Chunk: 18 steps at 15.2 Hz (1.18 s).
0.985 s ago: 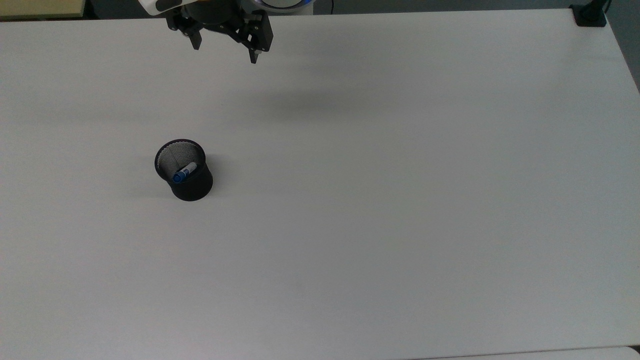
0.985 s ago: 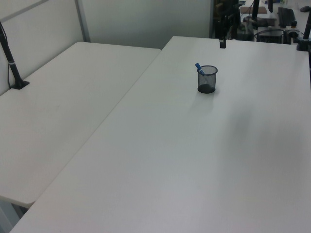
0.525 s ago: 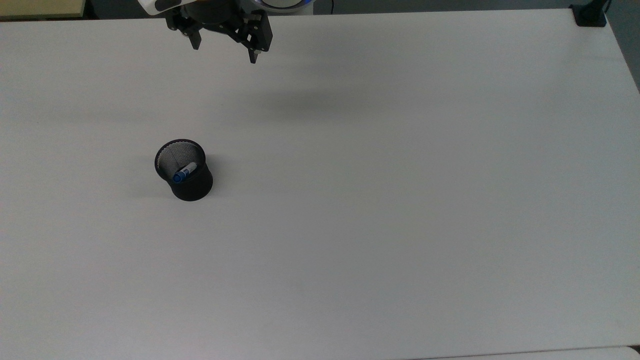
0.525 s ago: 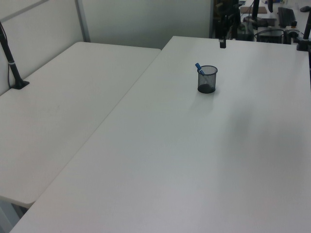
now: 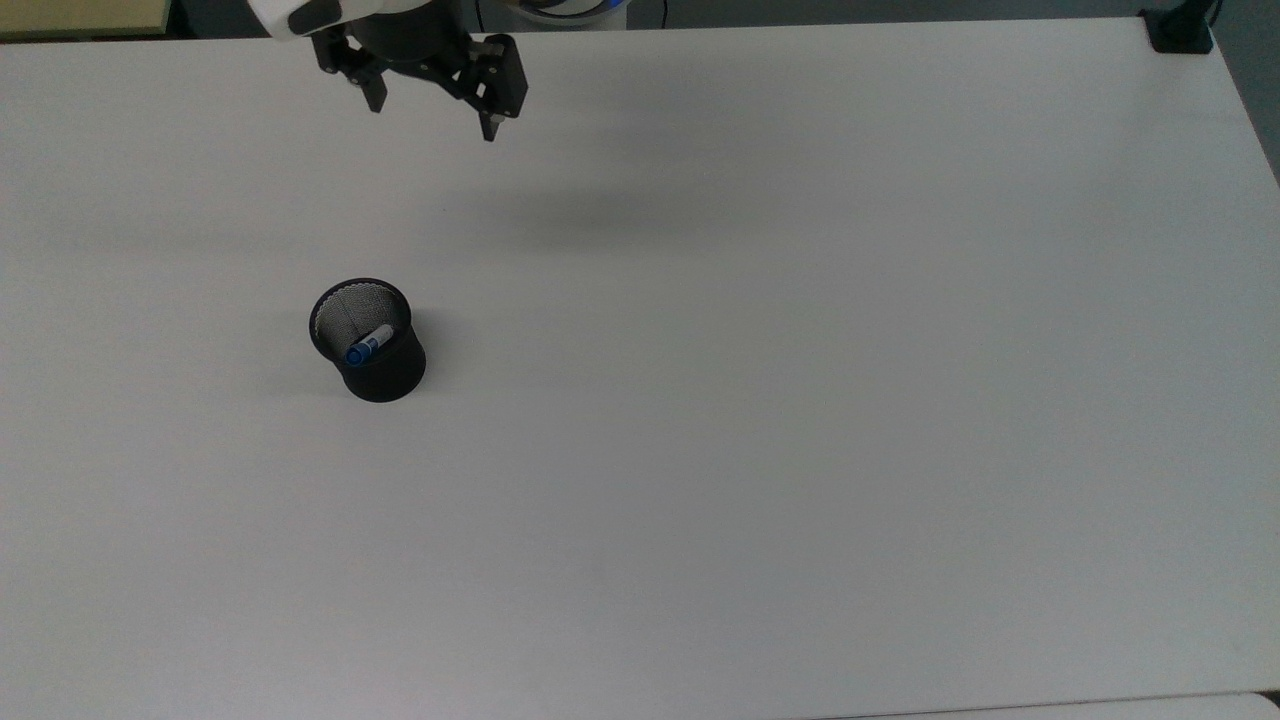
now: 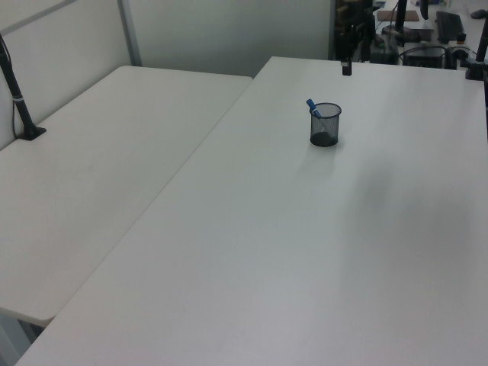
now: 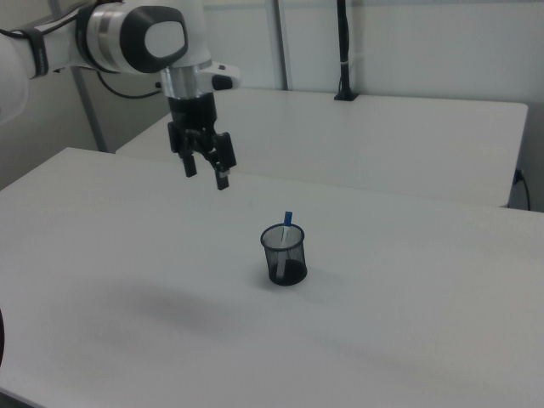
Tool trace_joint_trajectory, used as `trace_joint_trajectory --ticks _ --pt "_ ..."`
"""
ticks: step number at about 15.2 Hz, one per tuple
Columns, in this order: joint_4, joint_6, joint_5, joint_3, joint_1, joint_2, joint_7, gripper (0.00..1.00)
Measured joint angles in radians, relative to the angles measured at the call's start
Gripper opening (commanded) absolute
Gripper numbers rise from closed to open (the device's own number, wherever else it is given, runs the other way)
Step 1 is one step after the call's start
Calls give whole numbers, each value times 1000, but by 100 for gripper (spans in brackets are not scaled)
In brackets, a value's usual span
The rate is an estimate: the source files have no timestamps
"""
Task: Remove the marker
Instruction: 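Move the gripper over the cup and lower it to the marker cap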
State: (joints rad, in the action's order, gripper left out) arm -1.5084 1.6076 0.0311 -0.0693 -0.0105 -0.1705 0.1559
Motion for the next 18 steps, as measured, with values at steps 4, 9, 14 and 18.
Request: trace_joint_trajectory --ticks 4,9,14,18 --pt "-3 141 0 -2 -68 -49 -39 100" --pt "-8 339 -1 -2 -90 -157 -83 100" --pt "-9 547 -15 -1 -89 -258 -83 92" --pt "-9 579 -17 -1 -89 -271 -83 82"
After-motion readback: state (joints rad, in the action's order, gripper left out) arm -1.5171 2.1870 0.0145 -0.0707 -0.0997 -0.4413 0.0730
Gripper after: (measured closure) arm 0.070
